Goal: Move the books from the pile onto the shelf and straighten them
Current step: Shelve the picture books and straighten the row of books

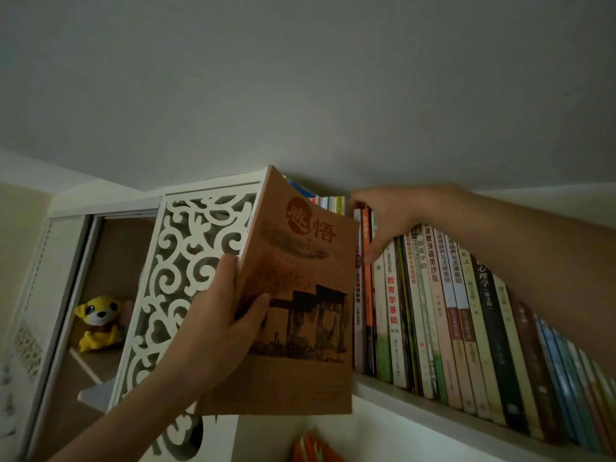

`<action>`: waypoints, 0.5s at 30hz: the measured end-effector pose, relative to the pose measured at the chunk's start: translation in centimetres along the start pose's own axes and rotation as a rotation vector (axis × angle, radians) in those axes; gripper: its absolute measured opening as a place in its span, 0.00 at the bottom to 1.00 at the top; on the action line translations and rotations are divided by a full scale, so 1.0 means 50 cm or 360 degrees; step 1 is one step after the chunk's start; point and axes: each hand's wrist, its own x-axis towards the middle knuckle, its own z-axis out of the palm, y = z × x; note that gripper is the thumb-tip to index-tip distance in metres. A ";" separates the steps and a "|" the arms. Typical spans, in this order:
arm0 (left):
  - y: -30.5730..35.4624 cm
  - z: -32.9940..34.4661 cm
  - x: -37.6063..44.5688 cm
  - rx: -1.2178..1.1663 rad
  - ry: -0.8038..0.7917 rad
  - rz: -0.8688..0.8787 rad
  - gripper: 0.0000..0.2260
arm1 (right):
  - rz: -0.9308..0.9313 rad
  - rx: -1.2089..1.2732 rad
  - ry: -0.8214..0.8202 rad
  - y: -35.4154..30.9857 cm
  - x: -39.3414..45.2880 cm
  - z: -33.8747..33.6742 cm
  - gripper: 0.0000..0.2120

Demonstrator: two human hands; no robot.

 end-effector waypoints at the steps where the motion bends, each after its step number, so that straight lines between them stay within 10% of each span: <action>1: 0.000 -0.002 0.002 0.0034 0.0009 0.0013 0.08 | -0.0008 0.0022 -0.0029 0.006 -0.004 -0.007 0.40; 15: 0.049 0.047 0.080 0.0420 0.0027 0.0211 0.09 | 0.0076 -0.0003 0.0536 0.001 -0.009 0.019 0.21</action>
